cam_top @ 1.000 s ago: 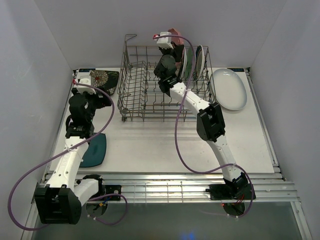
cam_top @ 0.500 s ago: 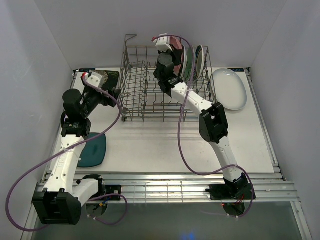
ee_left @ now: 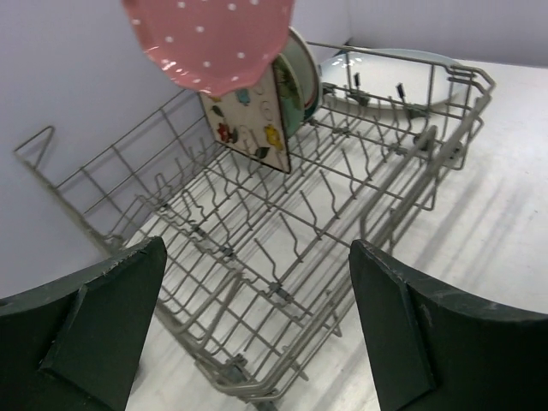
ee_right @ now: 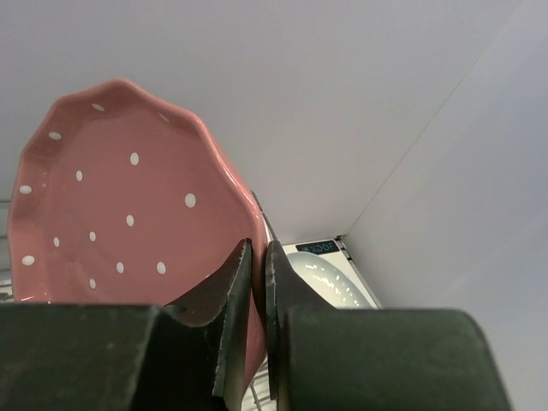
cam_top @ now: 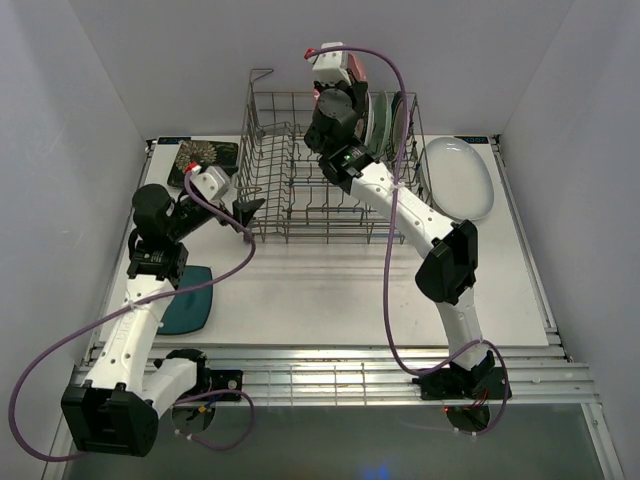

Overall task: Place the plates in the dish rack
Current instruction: Insert the plate into the dish rack.

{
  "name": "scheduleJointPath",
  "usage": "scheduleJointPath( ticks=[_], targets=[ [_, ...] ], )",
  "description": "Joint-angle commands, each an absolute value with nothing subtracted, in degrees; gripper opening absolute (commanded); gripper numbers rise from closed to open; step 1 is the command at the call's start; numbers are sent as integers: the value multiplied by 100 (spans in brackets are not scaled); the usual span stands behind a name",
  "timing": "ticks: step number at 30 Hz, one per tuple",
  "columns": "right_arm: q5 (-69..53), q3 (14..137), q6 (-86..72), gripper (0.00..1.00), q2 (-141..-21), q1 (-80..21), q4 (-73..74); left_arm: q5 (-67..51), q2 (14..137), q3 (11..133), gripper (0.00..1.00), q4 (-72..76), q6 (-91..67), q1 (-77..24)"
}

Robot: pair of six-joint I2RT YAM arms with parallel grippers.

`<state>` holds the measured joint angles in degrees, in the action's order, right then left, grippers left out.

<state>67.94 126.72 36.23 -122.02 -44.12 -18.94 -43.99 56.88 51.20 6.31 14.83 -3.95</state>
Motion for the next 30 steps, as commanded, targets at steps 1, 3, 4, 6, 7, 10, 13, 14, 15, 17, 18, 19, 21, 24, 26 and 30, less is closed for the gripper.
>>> scheduleJointPath(
  ticks=[1, 3, 4, 6, 7, 10, 13, 14, 15, 17, 18, 19, 21, 24, 26, 30],
  targets=[
    [6943, 12981, 3463, 8, -11619, -4623, -2224, -4309, 5520, 4896, 98, 825, 1810, -825],
    [7013, 13017, 3454, 8, -11523, -4719, -2031, -4044, 5528, 4834, 98, 975, 2038, -1236],
    [7083, 13017, 3454, 8, -11488, -4755, -1969, -3765, 5537, 4782, 98, 1045, 2109, -1387],
    [7136, 12956, 3445, 8, -11356, -4878, -1829, -3561, 5624, 4729, 98, 1221, 2346, -1739],
    [7189, 12938, 3445, 8, -11321, -4921, -1802, -3412, 5677, 4702, 98, 1387, 2416, -1853],
    [7329, 12911, 3559, 8, -11215, -5080, -1714, -3069, 5958, 4676, 98, 1722, 2698, -2240],
    [7488, 12868, 3813, 8, -11171, -5212, -1854, -2883, 6283, 4641, 98, 2126, 2839, -2487],
    [7523, 12858, 3875, 8, -11171, -5273, -1907, -2883, 6371, 4667, 98, 2231, 2813, -2513],
    [7576, 12858, 3972, 8, -11188, -5300, -1968, -2883, 6459, 4693, 98, 2389, 2769, -2514],
    [7725, 12850, 4313, 8, -11241, -5370, -2293, -2857, 6767, 4816, 98, 2496, 2611, -2531],
    [7769, 12850, 4420, 8, -11276, -5379, -2407, -2848, 6881, 5008, 98, 2522, 2506, -2540],
    [7839, 12858, 4508, 8, -11294, -5396, -2504, -2856, 7004, 5123, 98, 2531, 2340, -2549],
    [7884, 12902, 4597, 8, -11355, -5432, -2575, -2778, 7320, 5412, 98, 2540, 2198, -2584],
    [7910, 12858, 4570, 8, -11364, -5475, -2584, -2646, 7619, 5598, 98, 2680, 2074, -2637],
    [7919, 12858, 4579, 8, -11373, -5493, -2584, -2541, 7699, 5634, 98, 2812, 2066, -2680],
    [7928, 12885, 4632, 8, -11399, -5520, -2593, -2443, 7752, 5625, 98, 3181, 2022, -2707]
  ],
)
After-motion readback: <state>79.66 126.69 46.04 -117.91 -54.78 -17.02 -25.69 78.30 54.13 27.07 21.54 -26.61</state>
